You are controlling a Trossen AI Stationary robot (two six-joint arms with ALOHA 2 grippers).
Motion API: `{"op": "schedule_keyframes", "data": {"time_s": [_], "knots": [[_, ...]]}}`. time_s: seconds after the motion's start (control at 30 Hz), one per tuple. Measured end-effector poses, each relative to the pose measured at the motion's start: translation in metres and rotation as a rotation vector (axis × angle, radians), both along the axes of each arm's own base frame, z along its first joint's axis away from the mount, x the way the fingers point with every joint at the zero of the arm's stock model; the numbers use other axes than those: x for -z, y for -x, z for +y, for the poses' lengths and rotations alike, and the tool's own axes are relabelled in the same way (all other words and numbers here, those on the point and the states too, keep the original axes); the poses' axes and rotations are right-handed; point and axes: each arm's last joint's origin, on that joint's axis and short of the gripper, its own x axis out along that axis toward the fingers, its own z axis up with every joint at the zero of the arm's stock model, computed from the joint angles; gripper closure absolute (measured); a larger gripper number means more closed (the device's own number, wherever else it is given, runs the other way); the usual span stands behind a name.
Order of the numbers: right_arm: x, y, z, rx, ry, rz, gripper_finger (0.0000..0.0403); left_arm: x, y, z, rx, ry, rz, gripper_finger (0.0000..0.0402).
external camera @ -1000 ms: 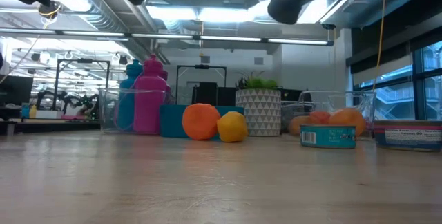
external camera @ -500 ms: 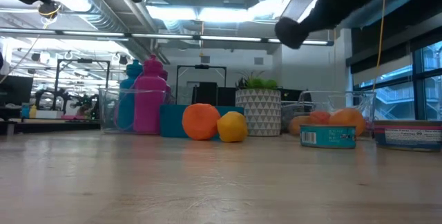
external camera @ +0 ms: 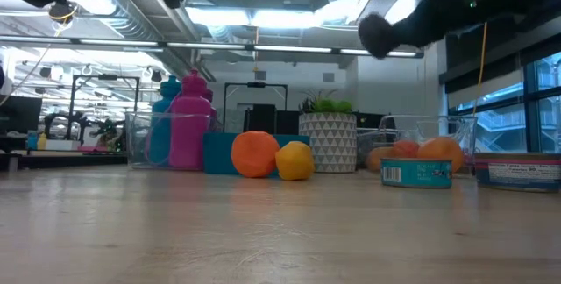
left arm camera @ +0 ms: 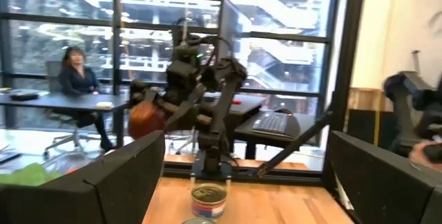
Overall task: Pick & Place Food Item
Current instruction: Put the red apple into the right transparent bin
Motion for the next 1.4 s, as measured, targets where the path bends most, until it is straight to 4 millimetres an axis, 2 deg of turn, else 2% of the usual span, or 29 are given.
{"op": "schedule_keyframes", "data": {"time_s": [0.13,0.33,0.67,0.83,1.07,1.2,1.4], "knots": [[-0.008,0.004,0.001,0.014,0.018,-0.102,0.0195,0.002,-0.005,0.001,-0.034,0.014,-0.012,0.0009],[-0.01,0.008,0.001,0.065,0.026,-0.105,0.0195,0.01,-0.016,0.0,-0.023,0.054,-0.011,0.0009],[0.017,0.014,-0.011,0.156,-0.03,-0.129,0.0195,0.028,-0.036,-0.002,-0.042,0.016,0.023,0.0009],[0.018,0.019,-0.018,0.208,-0.024,-0.162,0.0195,0.03,-0.039,-0.002,-0.063,-0.047,0.019,0.0009],[0.021,0.028,-0.037,0.35,-0.013,-0.146,0.0195,0.031,-0.039,-0.002,-0.078,-0.099,0.029,0.0009],[0.029,0.03,-0.052,0.428,-0.047,-0.104,0.0195,0.031,-0.039,-0.002,-0.078,-0.099,0.029,0.0009],[0.041,0.022,-0.08,0.462,-0.157,-0.022,0.0195,0.031,-0.039,-0.002,-0.081,-0.107,0.03,0.0009]]}}
